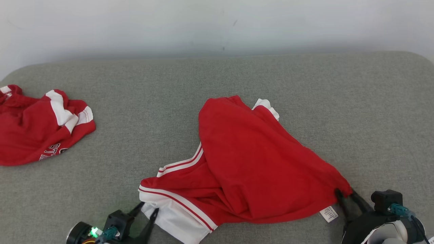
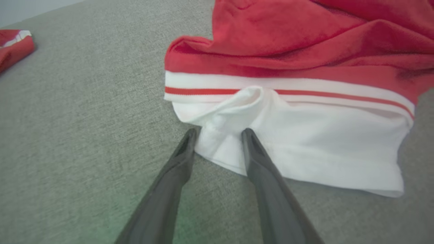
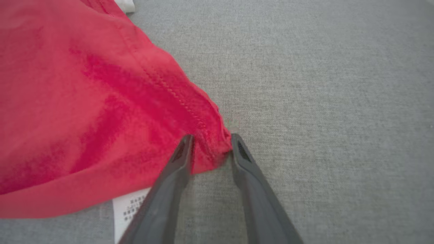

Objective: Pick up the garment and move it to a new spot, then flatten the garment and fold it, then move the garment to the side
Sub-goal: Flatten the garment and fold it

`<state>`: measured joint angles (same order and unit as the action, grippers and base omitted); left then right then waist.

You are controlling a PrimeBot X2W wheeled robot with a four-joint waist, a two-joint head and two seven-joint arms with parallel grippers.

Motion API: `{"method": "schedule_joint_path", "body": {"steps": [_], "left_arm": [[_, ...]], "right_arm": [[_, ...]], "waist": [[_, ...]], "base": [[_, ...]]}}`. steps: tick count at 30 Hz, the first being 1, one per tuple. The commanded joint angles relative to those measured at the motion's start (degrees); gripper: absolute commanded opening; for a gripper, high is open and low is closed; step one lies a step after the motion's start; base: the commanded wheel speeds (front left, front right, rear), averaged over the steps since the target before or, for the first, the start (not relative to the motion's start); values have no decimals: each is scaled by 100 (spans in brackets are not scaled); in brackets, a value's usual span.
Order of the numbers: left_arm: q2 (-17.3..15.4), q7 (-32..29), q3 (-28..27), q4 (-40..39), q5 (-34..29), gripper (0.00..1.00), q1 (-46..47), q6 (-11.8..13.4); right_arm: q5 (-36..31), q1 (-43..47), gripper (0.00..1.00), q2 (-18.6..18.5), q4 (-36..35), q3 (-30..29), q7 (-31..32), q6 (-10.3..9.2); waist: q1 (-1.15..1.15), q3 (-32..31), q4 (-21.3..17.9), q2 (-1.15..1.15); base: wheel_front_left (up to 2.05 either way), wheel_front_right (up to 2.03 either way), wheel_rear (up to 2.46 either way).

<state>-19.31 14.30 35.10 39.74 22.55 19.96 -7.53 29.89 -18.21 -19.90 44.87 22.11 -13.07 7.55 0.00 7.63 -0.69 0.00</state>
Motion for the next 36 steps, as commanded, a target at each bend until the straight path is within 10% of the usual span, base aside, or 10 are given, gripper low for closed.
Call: {"method": "schedule_joint_path", "body": {"steps": [1, 19, 27, 36], "left_arm": [[18, 26, 38, 71, 83, 0, 53, 11], [-193, 93, -879, -2015, 281, 0, -662, 134], [-624, -737, -1139, -2983, 534, 0, 1321, 50], [-910, -1686, -1127, -2342, 1007, 0, 4931, 13]], "right_arm": [[92, -20, 0, -21, 64, 60, -39, -13], [576, 312, 0, -468, -1270, 170, -218, -13], [976, -1280, 0, -726, -2266, 88, 554, -13], [1198, -4689, 0, -454, -1709, -157, 1588, -13]], "waist": [[0, -18, 30, 0], [0, -338, 180, 0], [0, 258, 44, 0], [0, 1876, -332, 0]], "base": [[0, 0, 0], [0, 0, 0], [0, 0, 0], [0, 0, 0]]}}
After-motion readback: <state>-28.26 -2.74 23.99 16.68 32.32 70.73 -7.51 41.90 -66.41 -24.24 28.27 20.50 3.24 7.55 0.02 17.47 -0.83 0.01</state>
